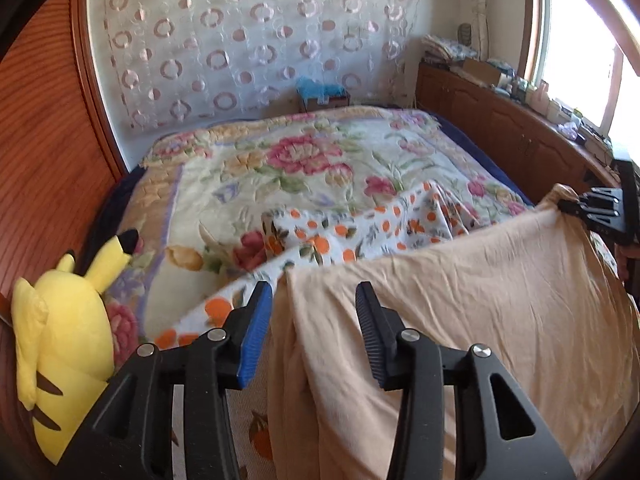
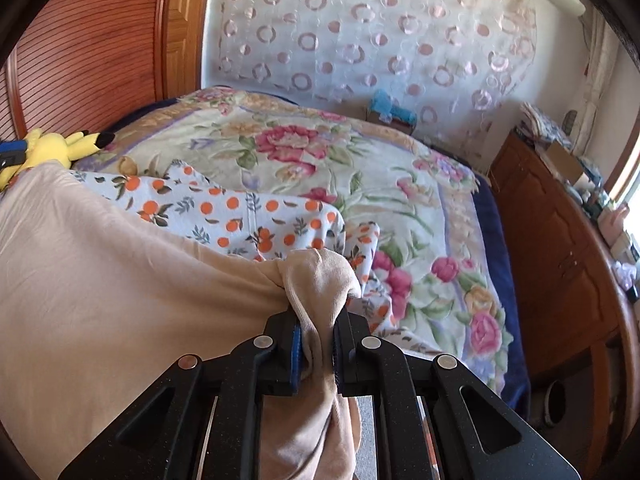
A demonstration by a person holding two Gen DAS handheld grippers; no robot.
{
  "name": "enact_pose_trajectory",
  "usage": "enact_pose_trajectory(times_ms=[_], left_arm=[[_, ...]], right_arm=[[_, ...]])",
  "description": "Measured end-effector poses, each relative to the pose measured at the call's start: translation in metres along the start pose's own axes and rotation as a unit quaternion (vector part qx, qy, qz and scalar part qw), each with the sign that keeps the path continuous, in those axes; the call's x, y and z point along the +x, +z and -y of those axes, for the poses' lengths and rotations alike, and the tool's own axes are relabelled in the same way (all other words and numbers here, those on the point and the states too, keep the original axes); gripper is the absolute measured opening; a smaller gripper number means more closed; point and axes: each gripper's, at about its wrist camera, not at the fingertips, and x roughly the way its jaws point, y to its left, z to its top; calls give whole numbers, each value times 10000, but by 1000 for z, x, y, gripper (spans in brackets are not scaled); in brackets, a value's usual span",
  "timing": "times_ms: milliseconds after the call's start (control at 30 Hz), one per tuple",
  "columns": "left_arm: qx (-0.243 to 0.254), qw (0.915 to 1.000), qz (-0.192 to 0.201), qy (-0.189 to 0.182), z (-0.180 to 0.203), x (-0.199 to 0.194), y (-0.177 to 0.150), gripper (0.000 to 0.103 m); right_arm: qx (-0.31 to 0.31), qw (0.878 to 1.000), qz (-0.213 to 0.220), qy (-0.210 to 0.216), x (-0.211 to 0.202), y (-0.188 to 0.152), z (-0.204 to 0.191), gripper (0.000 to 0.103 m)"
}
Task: Fold small clothes
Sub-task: 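Lay the shirt down folded in half and open both tools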
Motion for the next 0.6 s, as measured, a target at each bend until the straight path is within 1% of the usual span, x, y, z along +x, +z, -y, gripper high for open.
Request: enact_pose_trajectory(times_ms=[33, 100, 167, 200, 233, 267, 400, 500, 600], left_arm=[[51, 10000, -48, -24, 1, -1, -5, 45], [96, 9999, -112, -82, 2, -7, -16, 45], [14, 9995, -218, -249, 4, -14, -27, 45], [-24, 9991, -278, -315, 6, -17, -33, 59], [-24, 9989, -308, -357, 7, -19, -37, 66], [9, 9987, -311, -416, 12, -25, -43, 72], [175, 9980, -379, -483, 28, -41, -59, 74], [156, 9978, -376, -524, 37, -56, -71, 74], [129, 9979, -407, -487, 42, -67, -83, 74]], right_arm=[[64, 10000, -64, 21, 2, 0, 1, 20], [167, 9997, -157, -3, -1, -1, 2, 24], [266, 9996, -112, -35, -9, -1, 3, 36], [313, 9995, -63, -28, -18, -1, 4, 39], [354, 9994, 2, -4, -26, -4, 5, 47], [375, 9993, 53, 11, -36, -5, 6, 50], [456, 9988, 169, 34, -73, -18, 4, 54], [488, 9984, 257, 133, -104, -32, -2, 55], [465, 9981, 326, 237, -131, -58, -11, 56]])
